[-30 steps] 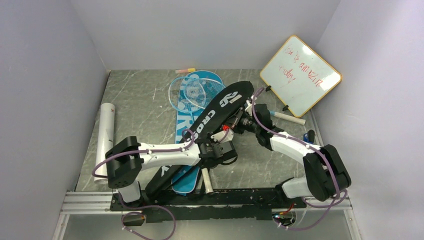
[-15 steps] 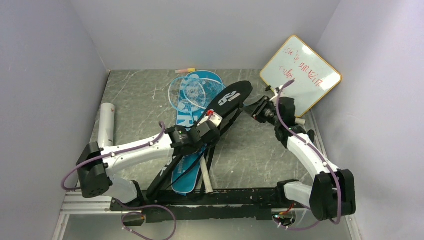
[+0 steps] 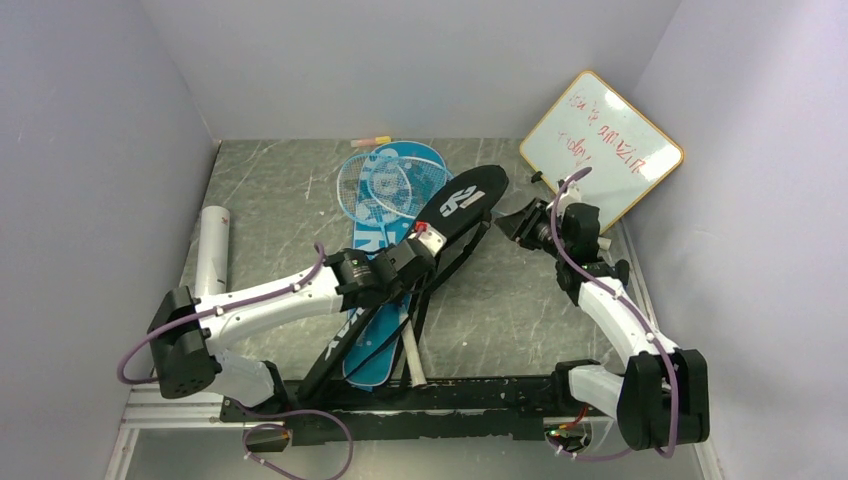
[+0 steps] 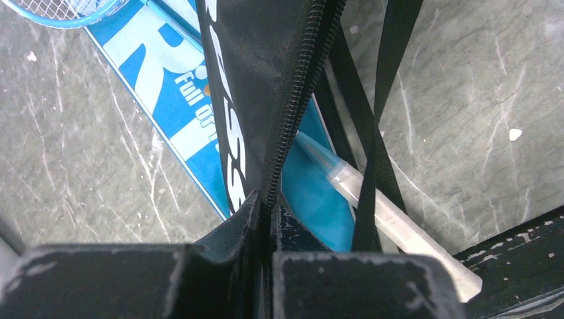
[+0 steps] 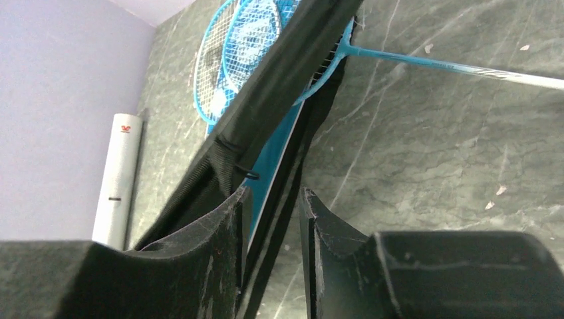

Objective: Pack up the badminton gear
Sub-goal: Adjust the racket bag at the center of the board, then zip the racket bag at the center of the board.

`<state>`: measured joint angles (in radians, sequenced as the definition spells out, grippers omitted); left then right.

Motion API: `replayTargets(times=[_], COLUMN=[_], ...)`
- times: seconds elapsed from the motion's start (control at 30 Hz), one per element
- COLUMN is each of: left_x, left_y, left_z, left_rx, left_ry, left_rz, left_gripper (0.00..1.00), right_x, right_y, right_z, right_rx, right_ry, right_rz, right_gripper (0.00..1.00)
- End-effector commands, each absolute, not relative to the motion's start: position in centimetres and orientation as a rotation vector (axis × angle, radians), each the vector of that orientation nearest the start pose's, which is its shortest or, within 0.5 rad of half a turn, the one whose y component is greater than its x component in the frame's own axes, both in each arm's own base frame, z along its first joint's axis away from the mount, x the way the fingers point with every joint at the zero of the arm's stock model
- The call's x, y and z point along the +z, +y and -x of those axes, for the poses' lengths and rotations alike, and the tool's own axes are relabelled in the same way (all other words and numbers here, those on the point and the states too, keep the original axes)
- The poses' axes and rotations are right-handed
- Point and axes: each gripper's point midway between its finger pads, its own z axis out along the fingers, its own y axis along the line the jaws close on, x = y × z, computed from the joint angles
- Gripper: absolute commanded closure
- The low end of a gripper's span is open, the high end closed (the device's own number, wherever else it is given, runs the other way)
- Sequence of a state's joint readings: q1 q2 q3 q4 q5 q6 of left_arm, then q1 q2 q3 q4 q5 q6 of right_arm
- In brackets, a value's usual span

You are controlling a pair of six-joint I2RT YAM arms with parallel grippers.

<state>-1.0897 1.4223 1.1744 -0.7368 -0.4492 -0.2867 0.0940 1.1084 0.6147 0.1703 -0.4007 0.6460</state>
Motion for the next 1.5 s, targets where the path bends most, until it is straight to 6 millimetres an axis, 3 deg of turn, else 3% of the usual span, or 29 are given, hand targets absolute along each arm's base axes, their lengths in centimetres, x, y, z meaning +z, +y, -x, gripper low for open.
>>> replayTargets(times=[0.0, 0.77, 0.97, 1.13, 1.23, 1.47], left_x=[19.4, 19.3, 19.4, 19.3, 18.8, 18.2], left_y=[-27.9, -28.2, -28.0, -27.7, -27.6, -27.5], left_z=[-21.7, -20.9, -21.0, -21.2, -21.3, -21.8], left_rx=[-0.192, -0.247, -0.233, -0.209, -0.188, -0.138], left_ry=[2.183, 2.181, 2.179, 2.181, 2.187, 2.190], left_rz=[-0.743, -0.786, -0.790, -0.792, -0.792, -0.798], left_gripper=[0.95, 0.95, 0.95, 0.95, 0.95, 0.95], right_x=[20.2, 22.9, 22.8, 22.6, 22.5, 21.2], right_y=[12.7, 15.1, 15.2, 15.6, 16.0, 17.5], right_z=[-34.6, -34.2, -34.9, -34.9, -34.4, -31.9], right_rx=[0.863, 0.956, 0.965, 1.004, 1.034, 1.006], right_ry=[1.834, 1.739, 1.759, 1.779, 1.796, 1.890], right_rz=[-0.107, 0.103, 0.091, 0.085, 0.094, 0.198], right_gripper=[0.65, 0.61, 0.68, 0.90, 0.98, 1.00])
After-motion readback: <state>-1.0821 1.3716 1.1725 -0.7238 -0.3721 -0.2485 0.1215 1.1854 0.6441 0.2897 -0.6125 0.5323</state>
